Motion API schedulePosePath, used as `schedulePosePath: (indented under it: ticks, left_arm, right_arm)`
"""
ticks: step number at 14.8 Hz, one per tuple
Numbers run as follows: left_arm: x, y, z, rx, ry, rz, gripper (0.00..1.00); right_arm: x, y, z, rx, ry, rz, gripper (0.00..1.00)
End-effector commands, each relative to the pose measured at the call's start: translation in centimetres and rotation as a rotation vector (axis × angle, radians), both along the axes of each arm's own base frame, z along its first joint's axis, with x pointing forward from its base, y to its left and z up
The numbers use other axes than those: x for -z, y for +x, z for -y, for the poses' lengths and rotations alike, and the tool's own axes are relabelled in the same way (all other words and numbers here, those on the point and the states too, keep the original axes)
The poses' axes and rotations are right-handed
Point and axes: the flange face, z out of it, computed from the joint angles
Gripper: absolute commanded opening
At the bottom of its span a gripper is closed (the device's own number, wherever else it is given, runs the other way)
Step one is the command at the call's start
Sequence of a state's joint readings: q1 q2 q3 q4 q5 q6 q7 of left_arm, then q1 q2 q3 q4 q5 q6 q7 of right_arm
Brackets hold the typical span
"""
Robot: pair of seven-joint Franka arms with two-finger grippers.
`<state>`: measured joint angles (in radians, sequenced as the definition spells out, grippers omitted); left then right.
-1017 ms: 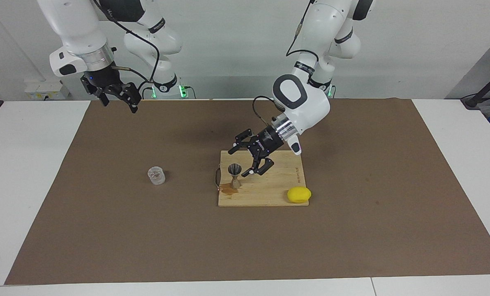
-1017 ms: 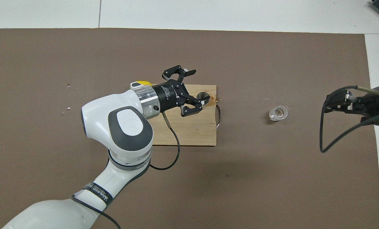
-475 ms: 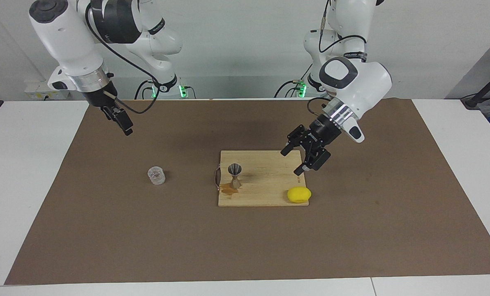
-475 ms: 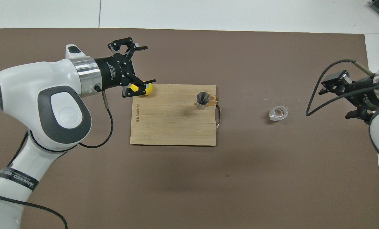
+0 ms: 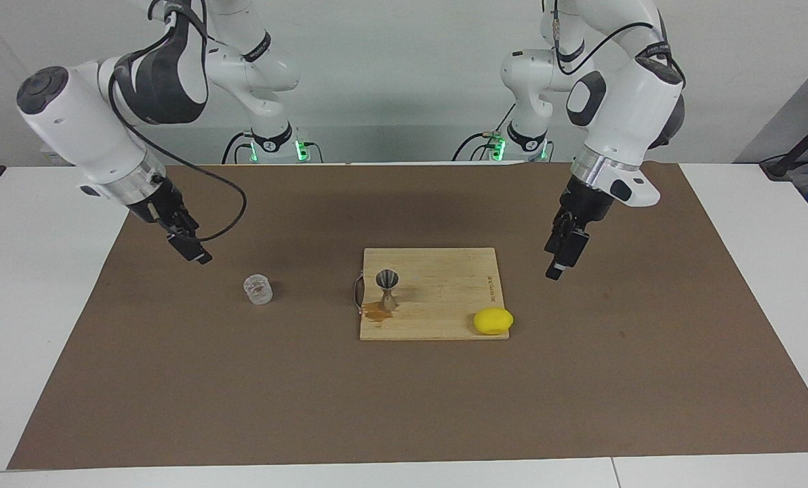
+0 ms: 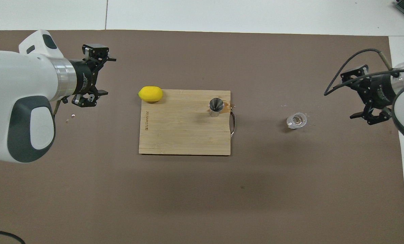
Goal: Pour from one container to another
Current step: 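Retract the left gripper while the right gripper reaches the glass cup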
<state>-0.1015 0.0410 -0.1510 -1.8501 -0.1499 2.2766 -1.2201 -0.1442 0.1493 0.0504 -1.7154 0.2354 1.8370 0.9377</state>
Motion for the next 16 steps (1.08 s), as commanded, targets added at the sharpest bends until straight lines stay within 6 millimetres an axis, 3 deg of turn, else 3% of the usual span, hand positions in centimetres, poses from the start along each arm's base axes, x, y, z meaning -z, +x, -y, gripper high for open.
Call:
schedulePosePath:
  ticks: [1,3,5,8,11,13,16]
  left_arm:
    - [-0.2,-0.8,-4.4,0.224,0.151,-0.023,1.0]
    - [-0.3,-1.1,-6.8,0.486,0.232,-0.065,1.0]
    - [0.3,-2.1,-7.9,0.765,0.301,-0.118,1.0]
    - [-1.7,-2.9,-8.8,1.079,0.423,-0.206,1.0]
    - [-5.6,-3.5,-9.2,1.145,0.393,-0.277,1.0]
    - [-6.1,-3.5,-8.7,1.158,0.383,-0.294,1.0]
    - [-6.2,-3.7,-9.5,1.145,0.372,-0.286,1.0]
  right_arm:
    - [3.0,1.4,1.6,0.081,0.075,-0.009,1.0]
    - [5.2,2.0,2.6,0.147,0.12,-0.028,1.0]
    - [8.1,2.4,3.3,0.206,0.187,-0.073,1.0]
    - [12.6,2.7,3.5,0.263,0.265,-0.123,1.0]
    - [16.5,2.6,5.0,0.325,0.337,-0.171,1.0]
    - [18.1,1.9,4.8,0.319,0.349,-0.175,1.0]
    - [19.8,1.0,4.4,0.318,0.374,-0.179,1.0]
